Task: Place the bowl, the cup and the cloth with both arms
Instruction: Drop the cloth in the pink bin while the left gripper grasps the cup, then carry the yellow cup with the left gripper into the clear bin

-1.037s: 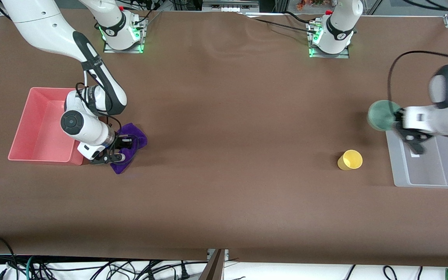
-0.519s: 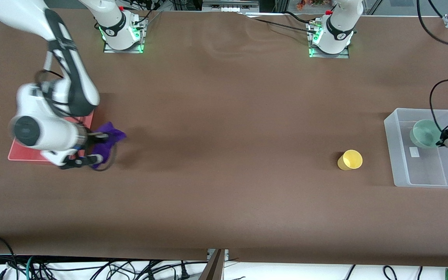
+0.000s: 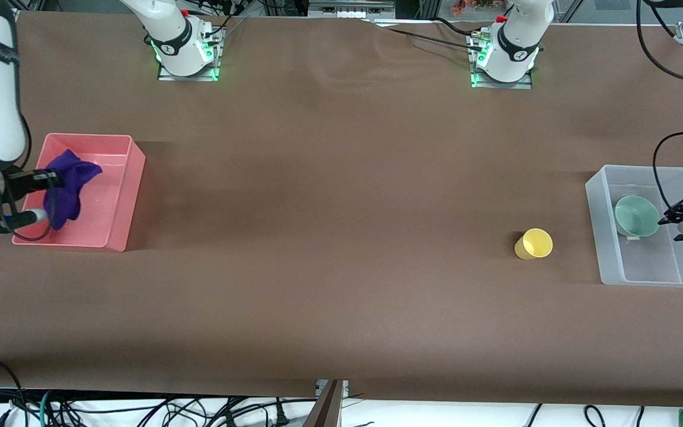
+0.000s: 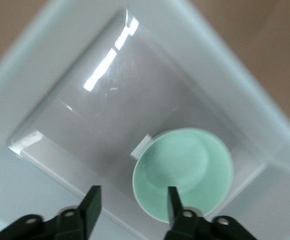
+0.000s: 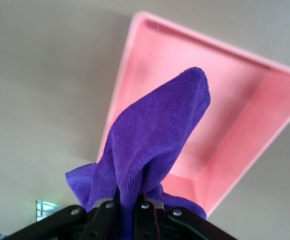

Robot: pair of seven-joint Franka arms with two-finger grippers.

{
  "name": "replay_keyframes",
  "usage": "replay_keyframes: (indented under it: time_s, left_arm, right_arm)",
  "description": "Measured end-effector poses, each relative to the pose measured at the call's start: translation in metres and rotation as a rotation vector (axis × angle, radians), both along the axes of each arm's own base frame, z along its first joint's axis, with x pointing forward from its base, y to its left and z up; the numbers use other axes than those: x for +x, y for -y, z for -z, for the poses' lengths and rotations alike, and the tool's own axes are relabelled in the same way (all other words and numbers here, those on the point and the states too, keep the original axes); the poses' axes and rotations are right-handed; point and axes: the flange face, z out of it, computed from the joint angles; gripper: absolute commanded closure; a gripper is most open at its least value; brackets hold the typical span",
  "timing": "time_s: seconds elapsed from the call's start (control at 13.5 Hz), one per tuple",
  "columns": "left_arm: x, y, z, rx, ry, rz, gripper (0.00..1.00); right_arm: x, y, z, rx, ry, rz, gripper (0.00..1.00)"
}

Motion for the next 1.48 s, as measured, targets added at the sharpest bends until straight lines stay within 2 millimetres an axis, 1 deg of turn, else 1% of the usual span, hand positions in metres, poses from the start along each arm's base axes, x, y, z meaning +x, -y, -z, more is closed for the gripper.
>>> replay_keyframes:
  time_s: [0.07,0.15,0.22,0.3,0.37,0.44,0.52,0.59,0.67,0.74,0.81,0.89,0.96,1.04,1.11,1.19,1.26,1.41,1.48]
  left_arm:
    - [0.006,0.016,-0.019,-0.016,0.010,-0.024,0.00]
    - [0.013,0.034,-0.031,-0.027,0.018,-0.053,0.00]
    - [0.021,0.057,-0.038,-0.037,0.022,-0.094,0.00]
    - [0.029,0.082,-0.038,-0.047,0.018,-0.143,0.00]
    - [0.035,0.108,-0.033,-0.056,0.004,-0.193,0.00]
    - [0.040,0.137,-0.023,-0.069,-0.018,-0.245,0.00]
    - [0.043,0.164,-0.013,-0.087,-0.043,-0.298,0.00]
    - [0.046,0.188,0.000,-0.101,-0.068,-0.344,0.00]
    - [0.050,0.206,0.011,-0.103,-0.079,-0.373,0.00]
    - [0.053,0.218,0.023,-0.103,-0.081,-0.393,0.25]
    - [0.056,0.227,0.037,-0.105,-0.083,-0.404,0.59]
    - [0.057,0.232,0.049,-0.108,-0.084,-0.408,0.80]
    - [0.056,0.236,0.062,-0.110,-0.082,-0.413,0.89]
    - [0.054,0.238,0.074,-0.112,-0.083,-0.423,1.00]
    - [0.050,0.243,0.087,-0.108,-0.092,-0.447,1.00]
    - [0.045,0.250,0.095,-0.104,-0.103,-0.465,1.00]
    - [0.043,0.255,0.099,-0.100,-0.109,-0.475,1.00]
    - [0.045,0.259,0.095,-0.098,-0.101,-0.477,1.00]
    - [0.047,0.257,0.085,-0.096,-0.093,-0.477,1.00]
  right_arm:
    - [-0.008,0.012,0.014,-0.001,-0.032,0.020,1.00]
    - [-0.017,0.021,0.030,0.000,-0.065,0.038,1.00]
    - [-0.025,0.028,0.049,0.001,-0.088,0.050,1.00]
    - [-0.031,0.032,0.067,-0.001,-0.097,0.056,0.81]
    - [-0.036,0.035,0.082,-0.003,-0.099,0.058,0.03]
    - [-0.039,0.037,0.093,-0.004,-0.100,0.061,0.00]
    - [-0.040,0.039,0.099,-0.006,-0.099,0.063,0.00]
    - [-0.040,0.040,0.099,-0.006,-0.093,0.065,0.00]
    - [-0.037,0.040,0.093,0.002,-0.075,0.072,0.00]
    - [-0.030,0.038,0.080,0.018,-0.041,0.081,0.00]
    - [-0.022,0.032,0.060,0.031,-0.006,0.080,0.00]
    - [-0.013,0.023,0.035,0.042,0.021,0.066,0.00]
    - [-0.004,0.009,0.009,0.051,0.041,0.046,0.00]
    - [0.002,-0.005,-0.016,0.059,0.061,0.028,0.00]
    - [0.007,-0.021,-0.042,0.065,0.083,0.011,0.00]
    - [0.009,-0.038,-0.061,0.068,0.100,0.004,0.00]
    - [0.008,-0.057,-0.076,0.064,0.113,0.018,0.00]
    - [0.004,-0.096,-0.102,0.040,0.134,0.085,0.00]
    - [0.001,-0.111,-0.115,0.029,0.143,0.113,0.00]
